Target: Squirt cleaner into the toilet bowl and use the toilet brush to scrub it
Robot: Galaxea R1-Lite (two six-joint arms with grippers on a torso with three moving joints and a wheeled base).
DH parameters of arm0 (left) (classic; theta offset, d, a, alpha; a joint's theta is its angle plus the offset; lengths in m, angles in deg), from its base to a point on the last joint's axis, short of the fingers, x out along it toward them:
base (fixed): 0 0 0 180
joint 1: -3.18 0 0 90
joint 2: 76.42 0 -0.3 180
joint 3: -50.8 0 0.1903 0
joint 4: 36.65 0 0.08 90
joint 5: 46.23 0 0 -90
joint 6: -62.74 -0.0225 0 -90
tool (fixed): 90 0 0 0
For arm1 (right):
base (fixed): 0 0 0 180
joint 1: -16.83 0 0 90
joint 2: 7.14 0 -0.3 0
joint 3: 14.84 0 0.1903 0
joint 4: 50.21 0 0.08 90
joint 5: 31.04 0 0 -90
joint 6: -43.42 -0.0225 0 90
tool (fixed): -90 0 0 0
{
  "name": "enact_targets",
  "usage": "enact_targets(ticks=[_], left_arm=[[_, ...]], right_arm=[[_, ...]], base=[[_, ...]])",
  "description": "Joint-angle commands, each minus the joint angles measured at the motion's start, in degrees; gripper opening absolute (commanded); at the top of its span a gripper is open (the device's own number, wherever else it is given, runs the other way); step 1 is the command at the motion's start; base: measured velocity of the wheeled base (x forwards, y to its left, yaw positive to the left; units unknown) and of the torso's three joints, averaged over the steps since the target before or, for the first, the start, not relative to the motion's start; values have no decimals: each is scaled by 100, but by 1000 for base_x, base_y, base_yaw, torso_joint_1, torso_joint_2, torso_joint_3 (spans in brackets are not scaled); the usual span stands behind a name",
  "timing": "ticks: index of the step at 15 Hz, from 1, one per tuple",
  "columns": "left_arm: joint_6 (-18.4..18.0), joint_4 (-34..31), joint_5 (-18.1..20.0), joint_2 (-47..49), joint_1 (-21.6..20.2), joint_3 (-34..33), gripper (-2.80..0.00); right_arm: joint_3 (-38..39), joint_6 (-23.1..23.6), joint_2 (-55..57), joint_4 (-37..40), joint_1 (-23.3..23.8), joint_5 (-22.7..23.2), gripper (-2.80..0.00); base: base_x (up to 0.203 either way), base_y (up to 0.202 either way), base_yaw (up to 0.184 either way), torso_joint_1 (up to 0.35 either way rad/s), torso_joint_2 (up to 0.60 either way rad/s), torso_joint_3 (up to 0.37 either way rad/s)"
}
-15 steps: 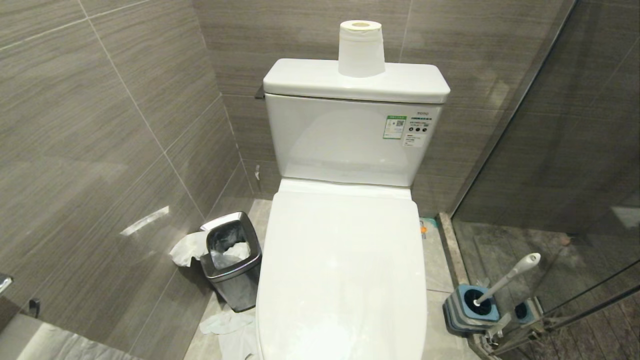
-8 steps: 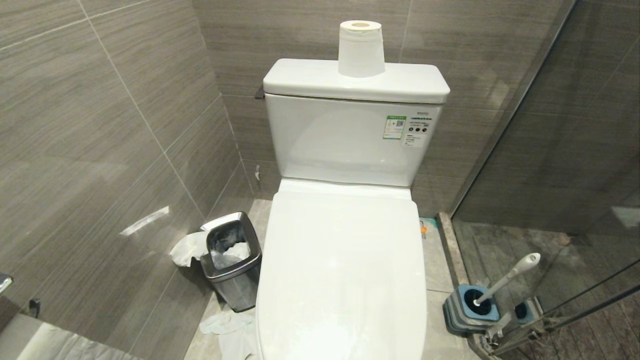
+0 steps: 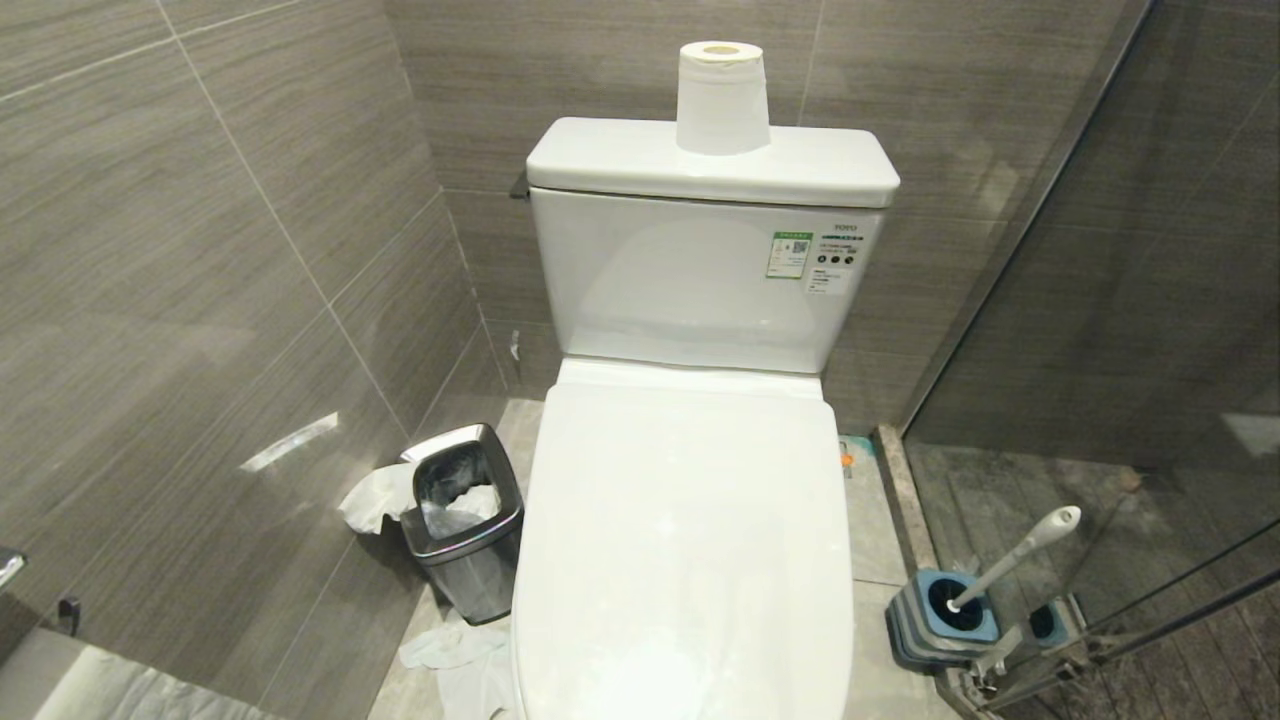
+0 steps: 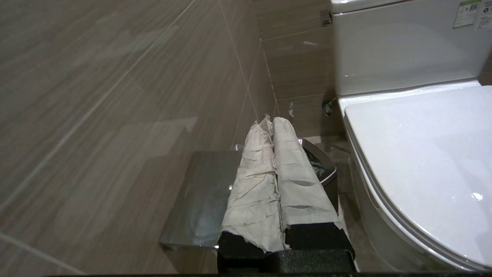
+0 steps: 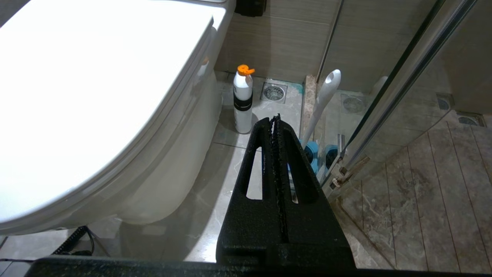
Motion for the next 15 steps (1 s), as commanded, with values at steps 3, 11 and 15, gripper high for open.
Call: enact_targets(ticks=[3, 11, 15], left_arm=[[5, -1, -181, -629, 33, -405, -280], [302, 1303, -426, -993, 51, -2292, -280], [381, 3315, -439, -989, 51, -4177, -280]], right_arm=[[0, 0, 0, 2, -2, 4, -280], [0, 0, 0, 2, -2, 4, -280], [-2, 0, 0, 2, -2, 4, -280]], base=[[0, 0, 0, 0, 0, 0], [0, 0, 0, 0, 0, 0], [0, 0, 0, 0, 0, 0]])
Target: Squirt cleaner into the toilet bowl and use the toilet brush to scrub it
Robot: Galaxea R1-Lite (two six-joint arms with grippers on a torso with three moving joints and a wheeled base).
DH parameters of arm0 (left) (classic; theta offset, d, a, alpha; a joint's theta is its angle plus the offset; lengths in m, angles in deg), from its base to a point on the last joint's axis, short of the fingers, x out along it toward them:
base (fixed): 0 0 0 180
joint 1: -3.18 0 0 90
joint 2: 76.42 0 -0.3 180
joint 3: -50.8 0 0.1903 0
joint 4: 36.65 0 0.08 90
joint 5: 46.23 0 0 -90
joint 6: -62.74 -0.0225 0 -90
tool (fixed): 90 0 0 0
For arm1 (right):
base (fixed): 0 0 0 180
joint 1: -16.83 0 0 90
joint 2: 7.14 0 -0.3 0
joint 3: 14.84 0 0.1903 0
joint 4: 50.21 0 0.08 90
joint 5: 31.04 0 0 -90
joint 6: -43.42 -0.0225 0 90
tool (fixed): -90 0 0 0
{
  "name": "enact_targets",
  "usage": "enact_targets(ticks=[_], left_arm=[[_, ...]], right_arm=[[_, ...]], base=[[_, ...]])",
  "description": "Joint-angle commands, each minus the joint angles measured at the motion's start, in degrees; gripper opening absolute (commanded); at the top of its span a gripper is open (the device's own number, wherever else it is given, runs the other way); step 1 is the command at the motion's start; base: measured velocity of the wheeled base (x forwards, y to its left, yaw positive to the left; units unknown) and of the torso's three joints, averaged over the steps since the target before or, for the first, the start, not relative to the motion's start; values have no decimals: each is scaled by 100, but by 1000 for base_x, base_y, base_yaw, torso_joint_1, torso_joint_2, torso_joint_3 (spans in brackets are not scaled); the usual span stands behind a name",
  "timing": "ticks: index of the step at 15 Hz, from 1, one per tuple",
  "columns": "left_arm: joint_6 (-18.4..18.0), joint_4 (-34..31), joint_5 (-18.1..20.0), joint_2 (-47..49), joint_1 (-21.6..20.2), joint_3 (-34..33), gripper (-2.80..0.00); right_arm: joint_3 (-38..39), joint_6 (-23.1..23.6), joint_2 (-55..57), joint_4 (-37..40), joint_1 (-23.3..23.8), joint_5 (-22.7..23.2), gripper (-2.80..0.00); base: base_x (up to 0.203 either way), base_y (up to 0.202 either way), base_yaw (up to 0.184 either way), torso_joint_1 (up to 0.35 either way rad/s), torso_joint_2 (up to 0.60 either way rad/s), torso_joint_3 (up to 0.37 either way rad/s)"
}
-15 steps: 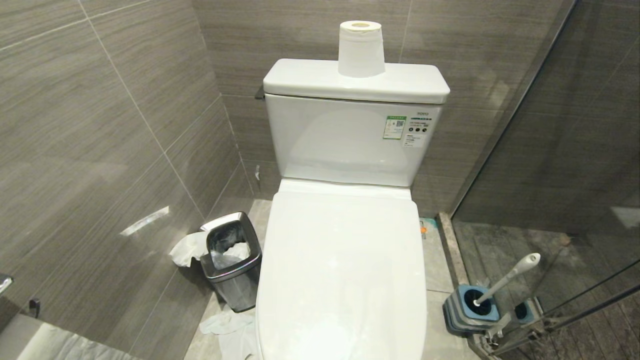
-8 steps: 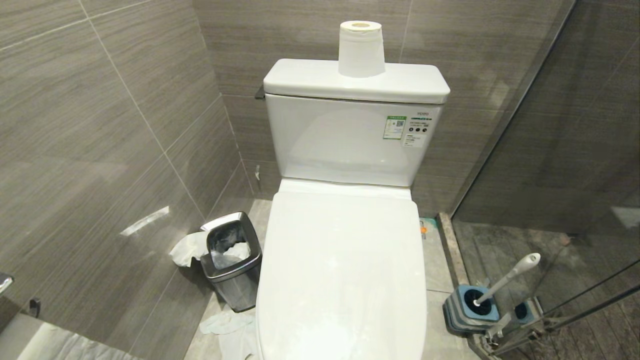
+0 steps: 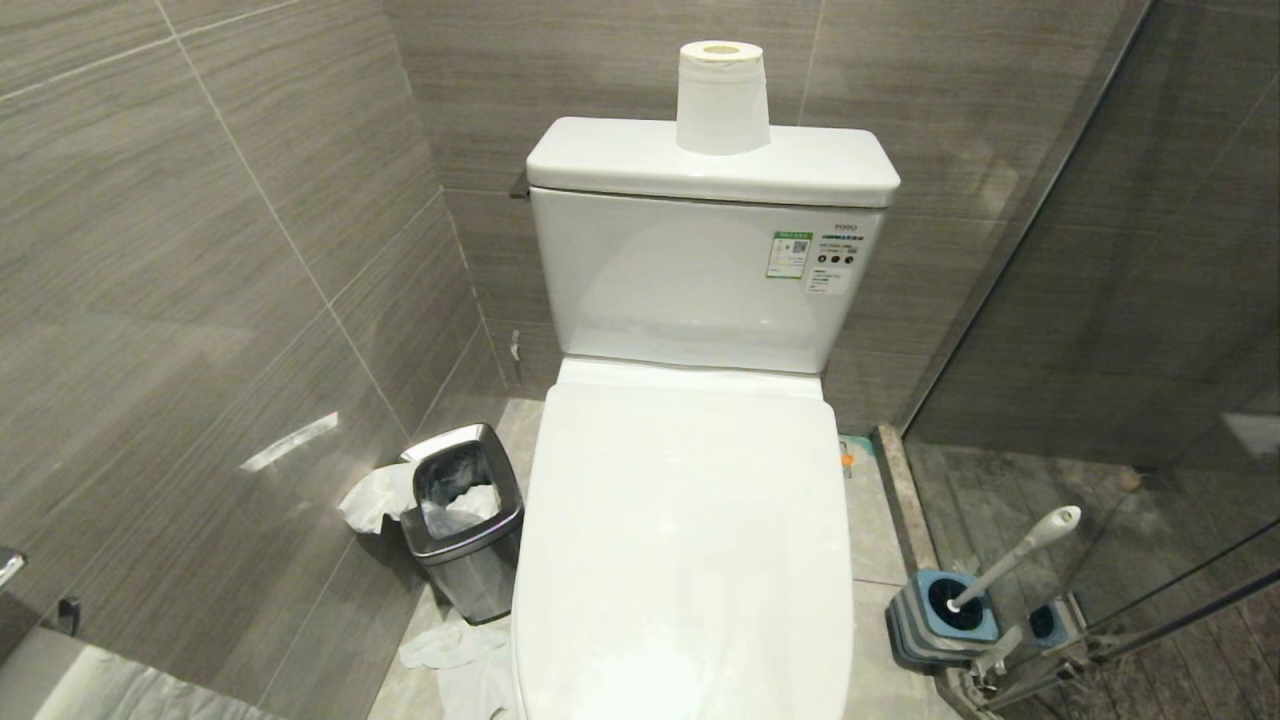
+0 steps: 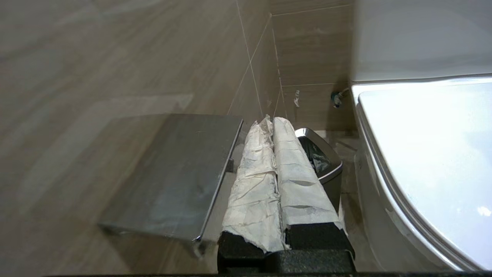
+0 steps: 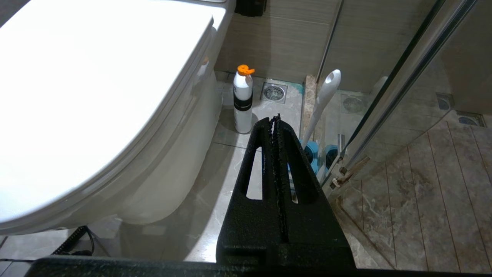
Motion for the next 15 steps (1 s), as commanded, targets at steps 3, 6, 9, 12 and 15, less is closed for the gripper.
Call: enact_targets(ticks=[3, 6, 9, 12, 15], left_arm=[[20, 2395, 49, -3, -4, -1989, -280], [8, 3381, 350, -5, -4, -2887, -280], [171, 3005, 491, -5, -4, -2969, -280], [262, 2409, 916, -5, 1, -2976, -280], [188, 1582, 924, -5, 5, -2978, -280]], right_arm=[[2, 0, 0, 2, -2, 2, -280], [2, 0, 0, 2, -2, 2, -280], [1, 0, 0, 2, -2, 2, -280], [2, 0, 0, 2, -2, 2, -280], [2, 0, 0, 2, -2, 2, -280]], base=[[0, 0, 0, 0, 0, 0], [0, 0, 0, 0, 0, 0], [0, 0, 0, 0, 0, 0], [0, 0, 0, 0, 0, 0], [0, 0, 0, 0, 0, 0]])
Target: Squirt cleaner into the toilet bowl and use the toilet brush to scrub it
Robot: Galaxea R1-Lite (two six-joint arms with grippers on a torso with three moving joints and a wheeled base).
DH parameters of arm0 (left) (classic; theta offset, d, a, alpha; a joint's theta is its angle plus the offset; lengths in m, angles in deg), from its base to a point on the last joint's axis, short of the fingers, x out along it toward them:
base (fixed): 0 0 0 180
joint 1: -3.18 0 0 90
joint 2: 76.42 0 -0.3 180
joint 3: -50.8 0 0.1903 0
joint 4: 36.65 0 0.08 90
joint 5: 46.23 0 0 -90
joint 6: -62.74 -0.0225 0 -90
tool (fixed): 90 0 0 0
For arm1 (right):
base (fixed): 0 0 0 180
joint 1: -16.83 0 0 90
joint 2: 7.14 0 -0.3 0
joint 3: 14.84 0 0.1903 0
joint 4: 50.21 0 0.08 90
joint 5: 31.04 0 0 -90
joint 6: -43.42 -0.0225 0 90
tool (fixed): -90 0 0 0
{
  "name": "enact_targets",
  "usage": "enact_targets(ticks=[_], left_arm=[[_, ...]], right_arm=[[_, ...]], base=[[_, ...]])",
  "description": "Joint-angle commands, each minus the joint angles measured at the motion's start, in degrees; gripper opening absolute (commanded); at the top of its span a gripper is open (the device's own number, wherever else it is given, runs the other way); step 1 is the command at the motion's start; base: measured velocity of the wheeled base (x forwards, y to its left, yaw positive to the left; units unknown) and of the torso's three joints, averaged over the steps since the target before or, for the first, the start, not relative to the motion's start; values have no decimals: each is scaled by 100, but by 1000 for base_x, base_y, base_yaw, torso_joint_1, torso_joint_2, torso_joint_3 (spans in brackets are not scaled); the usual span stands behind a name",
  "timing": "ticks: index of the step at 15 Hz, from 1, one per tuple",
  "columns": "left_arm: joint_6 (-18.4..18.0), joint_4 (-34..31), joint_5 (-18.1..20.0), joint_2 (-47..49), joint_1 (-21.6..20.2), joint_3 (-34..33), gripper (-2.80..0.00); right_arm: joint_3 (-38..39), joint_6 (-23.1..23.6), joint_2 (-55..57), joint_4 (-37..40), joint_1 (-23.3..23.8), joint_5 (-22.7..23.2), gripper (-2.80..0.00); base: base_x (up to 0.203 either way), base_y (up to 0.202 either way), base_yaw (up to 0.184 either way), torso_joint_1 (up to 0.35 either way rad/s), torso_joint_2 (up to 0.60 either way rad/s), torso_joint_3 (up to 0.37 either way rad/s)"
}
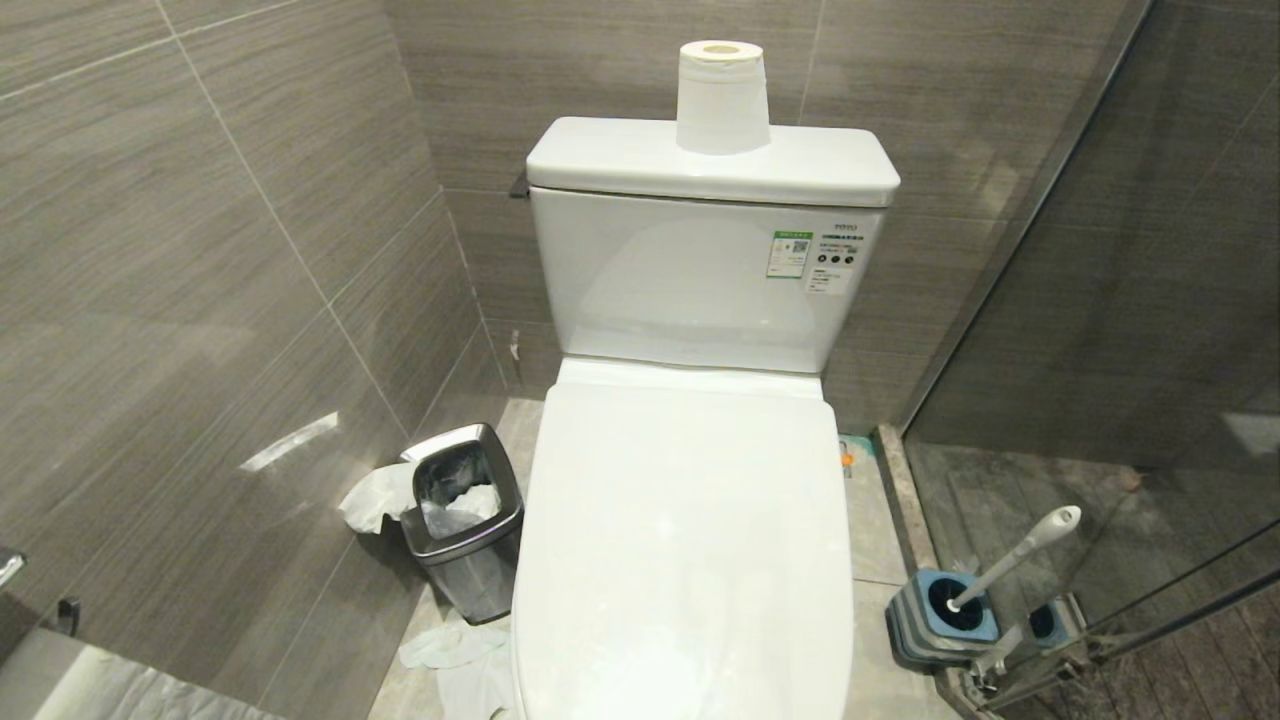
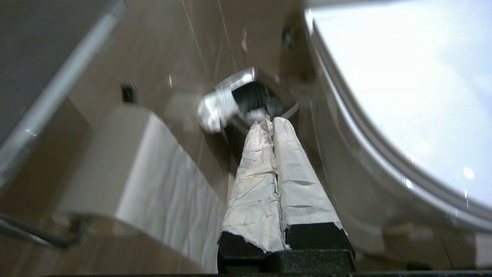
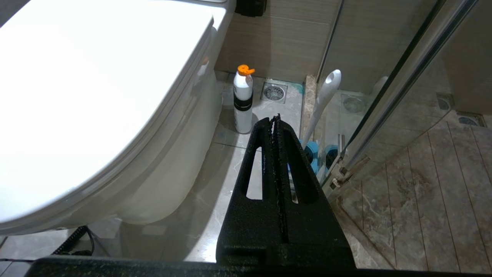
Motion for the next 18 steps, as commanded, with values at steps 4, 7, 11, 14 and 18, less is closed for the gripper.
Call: enact_targets(ticks=[4, 7, 11, 14, 18], left_arm=[[102, -217, -13, 5, 0, -20, -280], [384, -216, -54, 5, -5, -20, -280], [823, -200, -338, 5, 0, -11, -280], [823, -200, -338, 5, 0, -11, -280], [823, -200, -338, 5, -9, -11, -280]], right_arm=[[2, 2, 0, 2, -4, 0, -280], [2, 2, 0, 2, -4, 0, -280], [-5, 2, 0, 2, -4, 0, -280], [2, 0, 0, 2, -4, 0, -280], [2, 2, 0, 2, -4, 0, -280]], base=[[0, 0, 0, 0, 0, 0], [0, 0, 0, 0, 0, 0], [0, 0, 0, 0, 0, 0], [0, 0, 0, 0, 0, 0], [0, 0, 0, 0, 0, 0]])
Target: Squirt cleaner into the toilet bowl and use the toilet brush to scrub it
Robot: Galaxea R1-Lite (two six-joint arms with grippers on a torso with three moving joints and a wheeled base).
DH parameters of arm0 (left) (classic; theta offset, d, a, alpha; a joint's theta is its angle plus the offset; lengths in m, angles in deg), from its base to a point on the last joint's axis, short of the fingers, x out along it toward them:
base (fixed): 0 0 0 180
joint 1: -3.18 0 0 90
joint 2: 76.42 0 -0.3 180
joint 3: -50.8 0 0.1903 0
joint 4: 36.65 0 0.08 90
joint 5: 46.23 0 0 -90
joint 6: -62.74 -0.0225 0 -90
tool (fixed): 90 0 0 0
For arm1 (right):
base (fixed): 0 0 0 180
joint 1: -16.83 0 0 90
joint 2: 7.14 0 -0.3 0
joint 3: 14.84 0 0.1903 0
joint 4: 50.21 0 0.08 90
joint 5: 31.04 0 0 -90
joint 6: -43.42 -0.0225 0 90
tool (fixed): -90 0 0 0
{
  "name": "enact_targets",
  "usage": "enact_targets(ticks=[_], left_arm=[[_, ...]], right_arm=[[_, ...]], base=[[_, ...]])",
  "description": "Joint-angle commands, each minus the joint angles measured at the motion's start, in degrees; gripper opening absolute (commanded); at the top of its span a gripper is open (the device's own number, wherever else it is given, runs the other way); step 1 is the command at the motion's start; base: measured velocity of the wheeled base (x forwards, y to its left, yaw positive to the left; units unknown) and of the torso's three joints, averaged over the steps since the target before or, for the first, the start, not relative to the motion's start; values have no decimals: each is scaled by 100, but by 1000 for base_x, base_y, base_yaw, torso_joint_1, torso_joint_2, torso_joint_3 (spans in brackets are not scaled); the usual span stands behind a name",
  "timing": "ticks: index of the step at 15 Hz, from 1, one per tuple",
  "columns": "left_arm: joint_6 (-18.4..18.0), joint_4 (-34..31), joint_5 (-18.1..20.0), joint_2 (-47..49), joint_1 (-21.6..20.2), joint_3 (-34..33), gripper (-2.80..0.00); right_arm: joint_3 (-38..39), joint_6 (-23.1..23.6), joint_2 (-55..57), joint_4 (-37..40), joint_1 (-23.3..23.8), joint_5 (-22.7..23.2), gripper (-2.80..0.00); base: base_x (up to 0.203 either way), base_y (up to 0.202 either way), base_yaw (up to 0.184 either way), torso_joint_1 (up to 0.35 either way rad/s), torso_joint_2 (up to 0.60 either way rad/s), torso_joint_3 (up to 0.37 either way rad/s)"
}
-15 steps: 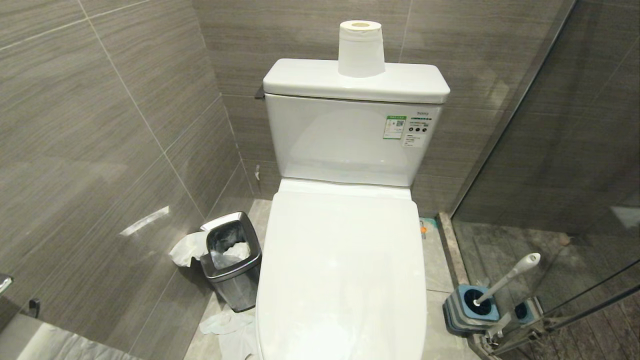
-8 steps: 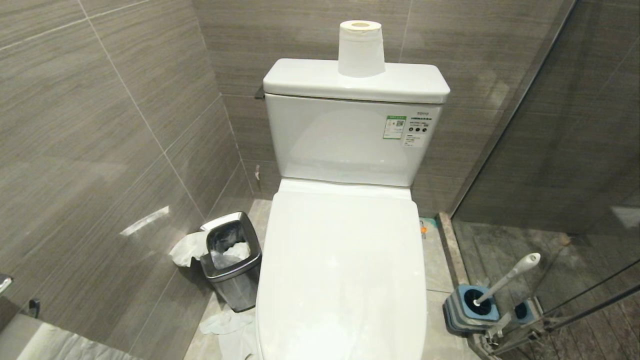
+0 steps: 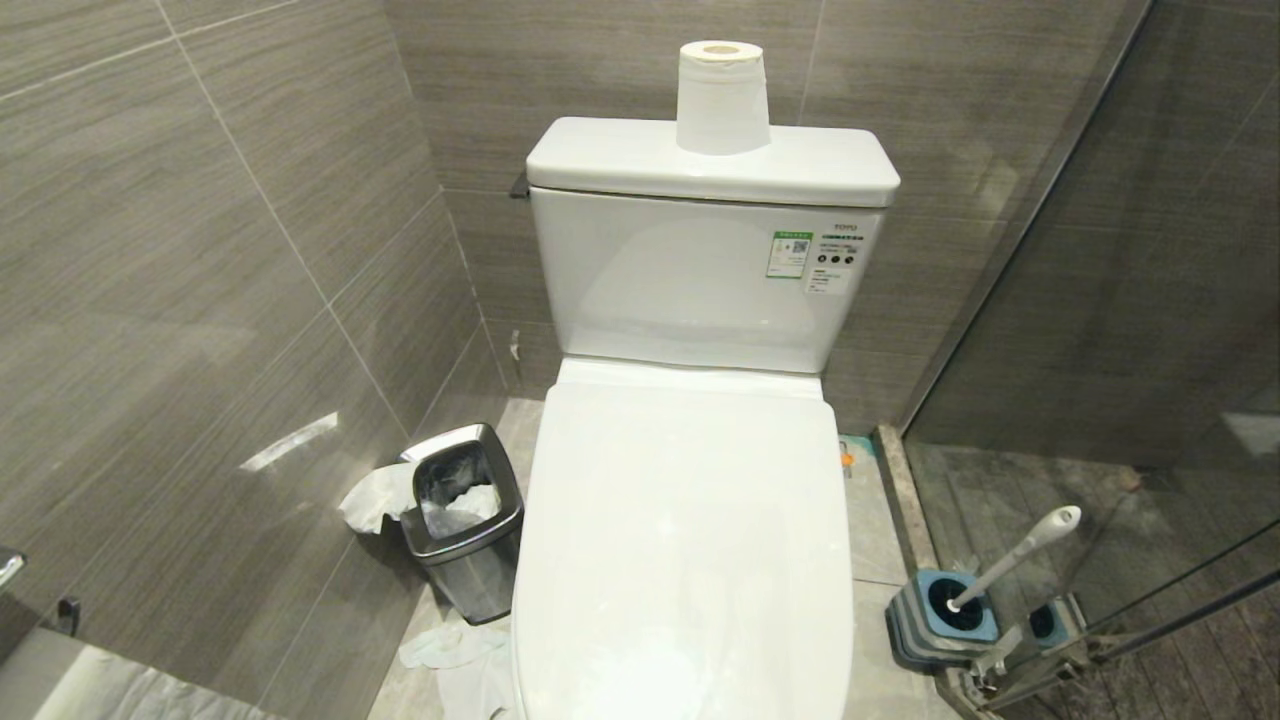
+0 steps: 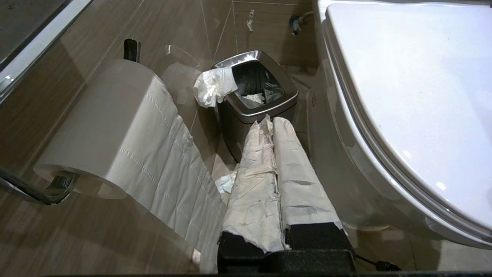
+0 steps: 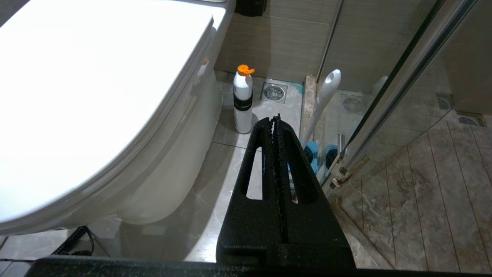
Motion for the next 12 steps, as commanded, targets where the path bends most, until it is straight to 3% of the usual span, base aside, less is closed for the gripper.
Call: enact_targets(ticks=[1, 12], left_arm=[[0, -2, 0, 7, -6, -9, -280], [44, -2, -18, -1, 2, -9, -280]], right_arm=[[0, -2, 0, 2, -2, 2, -280], [0, -2, 0, 2, -2, 2, -280]], base=[[0, 0, 0, 0, 0, 0], [0, 0, 0, 0, 0, 0]])
